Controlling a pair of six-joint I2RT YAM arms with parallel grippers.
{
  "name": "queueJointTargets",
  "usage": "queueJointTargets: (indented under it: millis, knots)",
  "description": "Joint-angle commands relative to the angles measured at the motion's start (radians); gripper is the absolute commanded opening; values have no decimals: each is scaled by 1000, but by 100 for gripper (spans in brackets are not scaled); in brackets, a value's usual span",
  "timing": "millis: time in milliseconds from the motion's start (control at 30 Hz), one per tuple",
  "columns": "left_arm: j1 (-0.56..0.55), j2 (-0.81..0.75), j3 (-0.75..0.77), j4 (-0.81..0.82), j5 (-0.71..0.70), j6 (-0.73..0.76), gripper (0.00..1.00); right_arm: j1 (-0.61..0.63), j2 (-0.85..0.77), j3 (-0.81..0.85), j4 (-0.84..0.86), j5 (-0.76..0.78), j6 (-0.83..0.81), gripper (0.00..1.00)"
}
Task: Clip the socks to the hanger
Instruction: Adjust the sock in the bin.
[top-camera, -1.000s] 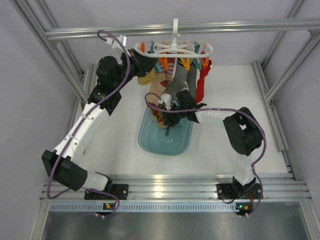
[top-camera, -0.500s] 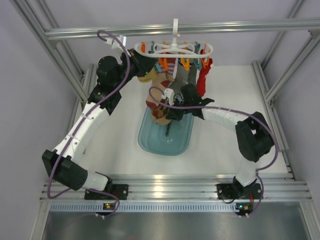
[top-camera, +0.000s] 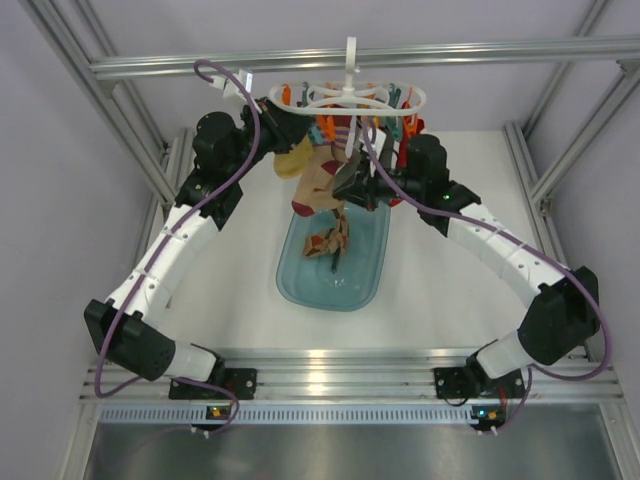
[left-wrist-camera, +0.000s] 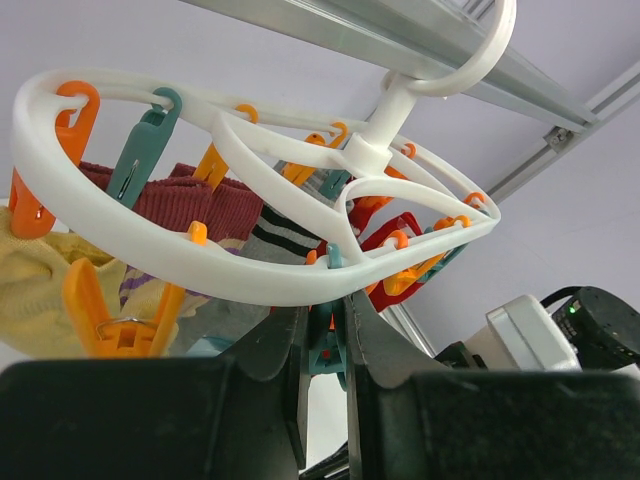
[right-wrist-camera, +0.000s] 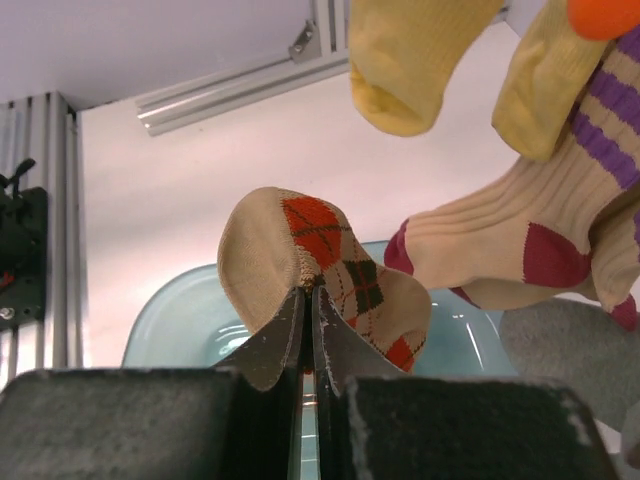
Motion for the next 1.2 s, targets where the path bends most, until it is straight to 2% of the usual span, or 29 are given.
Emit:
queueJointTargets:
  millis: [0, 200, 300, 500, 600, 733, 800, 833, 933, 1100, 1167]
  knots:
    - [4, -4, 23, 38, 2, 7, 0, 0, -49, 34, 112, -50, 105, 0]
    - [4, -6, 20, 37, 2, 8, 0, 19, -69, 55, 221, -63, 279, 0]
    - [4, -7, 20, 37, 2, 8, 0, 22, -83, 15, 247, -54, 316, 0]
    - [5, -6, 14, 46, 0, 4, 0, -13, -91, -212, 283, 12, 294, 0]
    - [8, -7, 14, 45, 2, 5, 0, -58, -45, -227, 220, 54, 202, 0]
    - [16, -9, 15, 42, 8, 2, 0, -122, 32, -192, 79, 28, 84, 0]
    - [16, -9, 12, 42, 9, 1, 0, -125, 47, -175, -24, -3, -13, 12]
    - [19, -10, 11, 43, 9, -1, 0, -125, 53, -164, -98, -6, -44, 29]
    - [18, -10, 6, 46, 9, -2, 0, -125, 17, -202, -134, -1, -148, 45]
    - [19, -13, -2, 45, 11, -6, 0, -109, -31, -186, -125, -3, -338, 46]
    - [19, -12, -2, 38, 12, -6, 0, -87, -16, -151, -130, -17, -377, 42]
